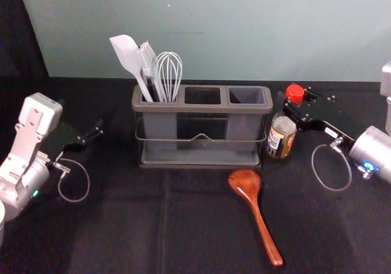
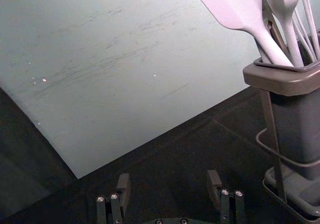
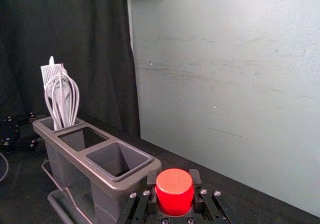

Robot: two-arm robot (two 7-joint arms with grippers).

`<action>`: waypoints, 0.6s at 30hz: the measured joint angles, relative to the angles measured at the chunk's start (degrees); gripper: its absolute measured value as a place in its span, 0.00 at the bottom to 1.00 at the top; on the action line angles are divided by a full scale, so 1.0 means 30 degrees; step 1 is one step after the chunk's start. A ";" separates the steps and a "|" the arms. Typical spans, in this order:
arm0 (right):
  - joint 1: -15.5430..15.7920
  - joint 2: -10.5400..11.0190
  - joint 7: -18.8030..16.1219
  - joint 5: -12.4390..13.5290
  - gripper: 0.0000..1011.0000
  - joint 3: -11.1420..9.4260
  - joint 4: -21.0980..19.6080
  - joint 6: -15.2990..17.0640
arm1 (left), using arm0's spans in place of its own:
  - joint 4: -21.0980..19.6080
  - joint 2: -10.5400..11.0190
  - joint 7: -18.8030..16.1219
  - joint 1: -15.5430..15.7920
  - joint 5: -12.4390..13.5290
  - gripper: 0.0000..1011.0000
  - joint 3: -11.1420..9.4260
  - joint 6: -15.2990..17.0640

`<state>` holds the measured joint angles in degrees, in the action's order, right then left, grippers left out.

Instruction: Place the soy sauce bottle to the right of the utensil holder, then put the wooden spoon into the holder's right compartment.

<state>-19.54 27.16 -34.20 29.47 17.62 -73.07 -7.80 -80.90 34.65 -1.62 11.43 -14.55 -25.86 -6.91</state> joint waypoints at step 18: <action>0.0216 0.0133 0.0210 0.0051 0.68 -0.0221 -0.0631 0.0073 | 0.0000 0.0000 0.0000 0.0000 0.0001 0.99 0.0000 0.0001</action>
<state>-18.89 27.56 -33.57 29.62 16.96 -74.97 -7.59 -80.90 34.65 -1.62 11.43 -14.55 -25.86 -6.90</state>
